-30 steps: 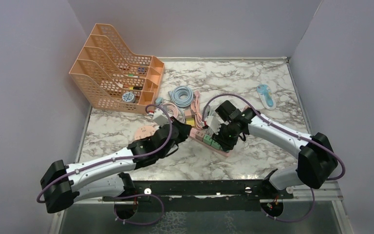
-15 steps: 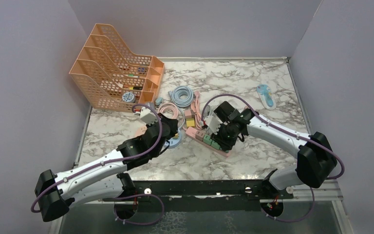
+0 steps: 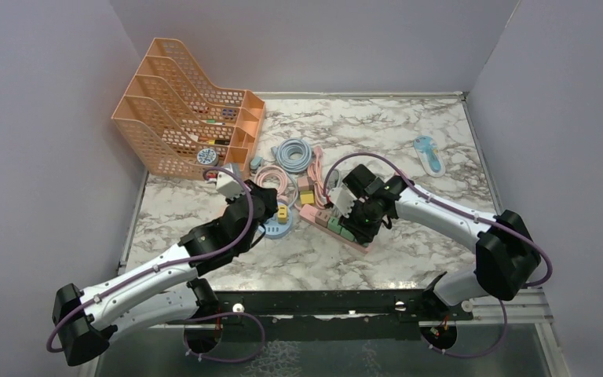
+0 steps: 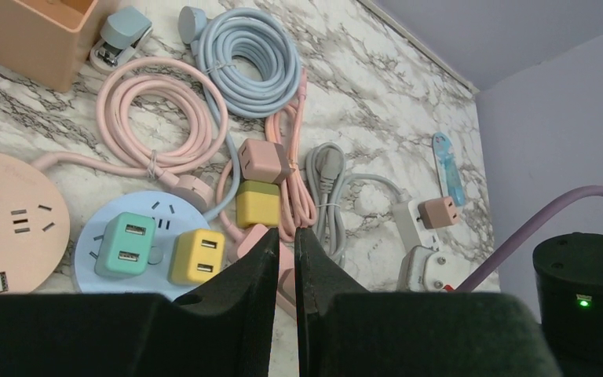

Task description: Insert the plug

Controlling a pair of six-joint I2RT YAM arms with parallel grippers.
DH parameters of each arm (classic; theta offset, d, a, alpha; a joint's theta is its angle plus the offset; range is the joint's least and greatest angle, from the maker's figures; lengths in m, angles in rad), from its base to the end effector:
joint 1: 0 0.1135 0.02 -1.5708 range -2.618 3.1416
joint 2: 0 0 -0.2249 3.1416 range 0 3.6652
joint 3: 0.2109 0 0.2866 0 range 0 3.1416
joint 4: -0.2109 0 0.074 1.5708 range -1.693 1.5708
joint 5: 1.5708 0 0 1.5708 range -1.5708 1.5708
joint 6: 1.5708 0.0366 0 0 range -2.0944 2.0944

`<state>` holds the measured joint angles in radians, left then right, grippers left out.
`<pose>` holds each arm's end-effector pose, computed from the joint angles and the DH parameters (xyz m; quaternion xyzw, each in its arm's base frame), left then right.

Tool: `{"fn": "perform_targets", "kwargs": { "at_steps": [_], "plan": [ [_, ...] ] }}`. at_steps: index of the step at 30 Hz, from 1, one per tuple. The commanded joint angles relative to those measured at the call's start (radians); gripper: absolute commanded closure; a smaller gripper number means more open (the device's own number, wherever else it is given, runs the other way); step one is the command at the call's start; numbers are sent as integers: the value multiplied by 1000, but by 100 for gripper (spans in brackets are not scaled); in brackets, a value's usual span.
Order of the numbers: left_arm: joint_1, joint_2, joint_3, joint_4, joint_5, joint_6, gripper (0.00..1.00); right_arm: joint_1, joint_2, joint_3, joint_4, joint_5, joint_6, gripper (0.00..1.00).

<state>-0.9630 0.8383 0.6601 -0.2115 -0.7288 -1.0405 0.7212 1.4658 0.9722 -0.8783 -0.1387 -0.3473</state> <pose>0.1626 -0.1911 0.2516 -0.2284 0.7678 -0.2788 0.5297 0.2170 0.1976 0.1491 -0.5114 0.8508 0.0862 0.0845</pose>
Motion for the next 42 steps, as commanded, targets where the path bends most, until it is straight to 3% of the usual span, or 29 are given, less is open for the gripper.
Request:
{"fn": "perform_targets", "kwargs": {
  "at_steps": [1,5,7,10,11,24,28,36,42],
  "plan": [
    [12,-38,31,-21,-45,41,84,4,88,-50,95,106,-98,99],
    [19,-44,29,-29,-45,59,84,4,66,-8,82,72,-73,98],
    [20,-49,25,-28,-44,67,84,4,38,20,61,45,-63,87],
    [24,-57,18,-27,-42,80,84,4,-5,59,25,22,-56,60],
    [27,-59,18,-28,-42,83,84,4,-14,70,5,11,-62,56],
    [43,-57,16,-42,-41,106,84,4,-42,54,-107,-74,-99,44],
    [46,-55,12,-47,-39,100,84,4,-43,41,-103,-88,-111,49],
    [54,-53,28,-27,-29,96,84,4,38,3,-99,-54,-130,97],
    [65,-59,45,-10,-41,122,84,6,107,-38,-51,-19,-114,99]
  ]
}}
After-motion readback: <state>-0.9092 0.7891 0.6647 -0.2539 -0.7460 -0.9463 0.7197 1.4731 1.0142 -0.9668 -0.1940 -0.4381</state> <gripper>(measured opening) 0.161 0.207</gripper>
